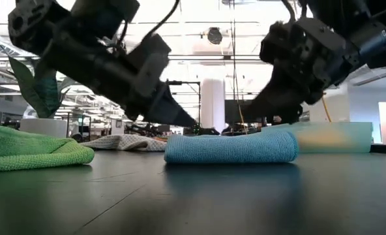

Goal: Fold microfiber towels
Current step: Fold the blue microfiber cloth

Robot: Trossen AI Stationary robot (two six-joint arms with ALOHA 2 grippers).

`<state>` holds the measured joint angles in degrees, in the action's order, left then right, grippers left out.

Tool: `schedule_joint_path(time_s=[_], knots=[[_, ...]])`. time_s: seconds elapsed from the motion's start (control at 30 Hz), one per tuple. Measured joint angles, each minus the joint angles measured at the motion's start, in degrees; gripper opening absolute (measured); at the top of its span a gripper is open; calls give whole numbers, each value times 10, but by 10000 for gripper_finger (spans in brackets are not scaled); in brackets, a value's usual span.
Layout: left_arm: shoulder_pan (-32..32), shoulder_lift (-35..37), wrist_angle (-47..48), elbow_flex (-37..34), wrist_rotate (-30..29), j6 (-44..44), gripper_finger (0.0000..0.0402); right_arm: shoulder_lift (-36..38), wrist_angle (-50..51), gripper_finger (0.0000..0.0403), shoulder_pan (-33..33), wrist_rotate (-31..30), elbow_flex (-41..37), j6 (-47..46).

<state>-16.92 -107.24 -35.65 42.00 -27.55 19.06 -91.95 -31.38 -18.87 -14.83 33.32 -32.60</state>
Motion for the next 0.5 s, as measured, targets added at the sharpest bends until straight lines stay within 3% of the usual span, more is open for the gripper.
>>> schedule_joint_path(time_s=[0.2, 0.37, 0.5], knots=[[15, -26, 34, 0, 37, 17, 12, -31, -1, 6, 0, 2, 0, 3], [11, -6, 66, 0, 40, 23, 4, -43, 5, 6, 0, 73, 0, 5], [2, 11, 75, -1, 39, 21, 10, -34, 18, 6, -10, 90, 0, 19]])
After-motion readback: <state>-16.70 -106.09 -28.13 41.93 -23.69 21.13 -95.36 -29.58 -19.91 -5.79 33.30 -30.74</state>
